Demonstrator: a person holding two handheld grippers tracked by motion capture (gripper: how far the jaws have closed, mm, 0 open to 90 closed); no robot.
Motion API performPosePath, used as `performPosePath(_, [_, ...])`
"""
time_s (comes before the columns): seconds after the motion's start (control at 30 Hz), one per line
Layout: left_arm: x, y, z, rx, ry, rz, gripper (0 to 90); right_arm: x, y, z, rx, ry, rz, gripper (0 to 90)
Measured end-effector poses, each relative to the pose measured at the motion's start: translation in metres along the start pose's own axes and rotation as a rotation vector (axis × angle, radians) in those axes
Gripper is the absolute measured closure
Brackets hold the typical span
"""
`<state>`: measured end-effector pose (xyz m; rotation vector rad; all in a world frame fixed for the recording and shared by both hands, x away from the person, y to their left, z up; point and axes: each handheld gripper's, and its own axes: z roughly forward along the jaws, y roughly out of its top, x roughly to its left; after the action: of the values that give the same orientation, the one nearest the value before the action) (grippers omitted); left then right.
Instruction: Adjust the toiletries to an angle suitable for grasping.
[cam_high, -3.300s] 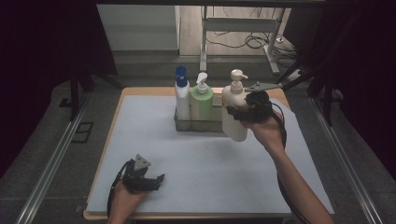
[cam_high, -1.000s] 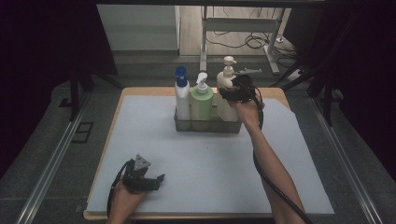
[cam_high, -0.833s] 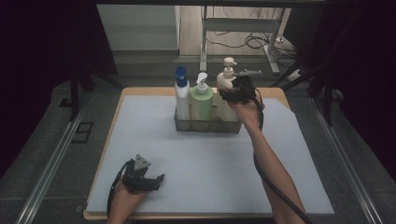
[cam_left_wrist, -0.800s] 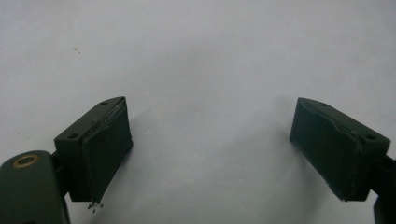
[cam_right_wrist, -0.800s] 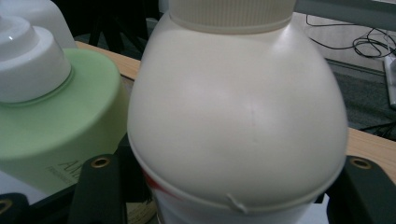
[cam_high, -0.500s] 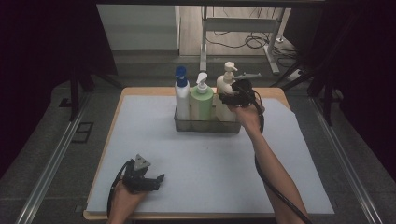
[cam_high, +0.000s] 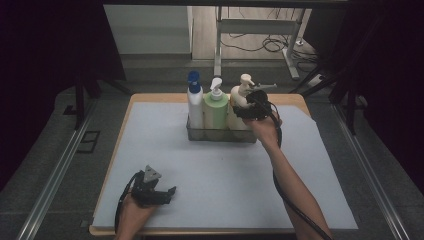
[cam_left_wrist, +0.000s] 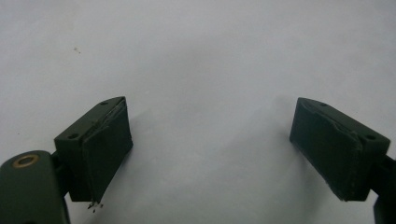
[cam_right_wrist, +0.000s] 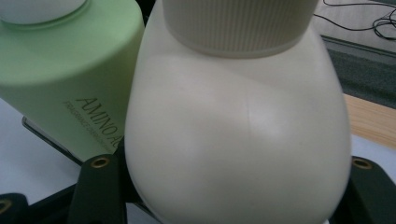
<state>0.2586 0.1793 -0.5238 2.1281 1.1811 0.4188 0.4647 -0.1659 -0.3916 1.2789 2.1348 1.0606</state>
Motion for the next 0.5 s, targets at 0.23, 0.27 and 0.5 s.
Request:
performPosePath(0.23, [0.000, 0.000, 0.000, -0.001, -0.001, -0.001, 12.3, -0.001, -0.006, 0.003, 0.014, -0.002, 0.002, 37.2])
performPosePath(0.27, [0.000, 0.000, 0.000, -0.001, -0.001, -0.001, 12.3, -0.001, -0.008, 0.004, 0.018, -0.004, 0.001, 37.2])
performPosePath(0.5, [0.000, 0.000, 0.000, -0.001, -0.001, -0.001, 12.3, -0.002, -0.014, 0.008, 0.035, -0.014, -0.005, 37.1])
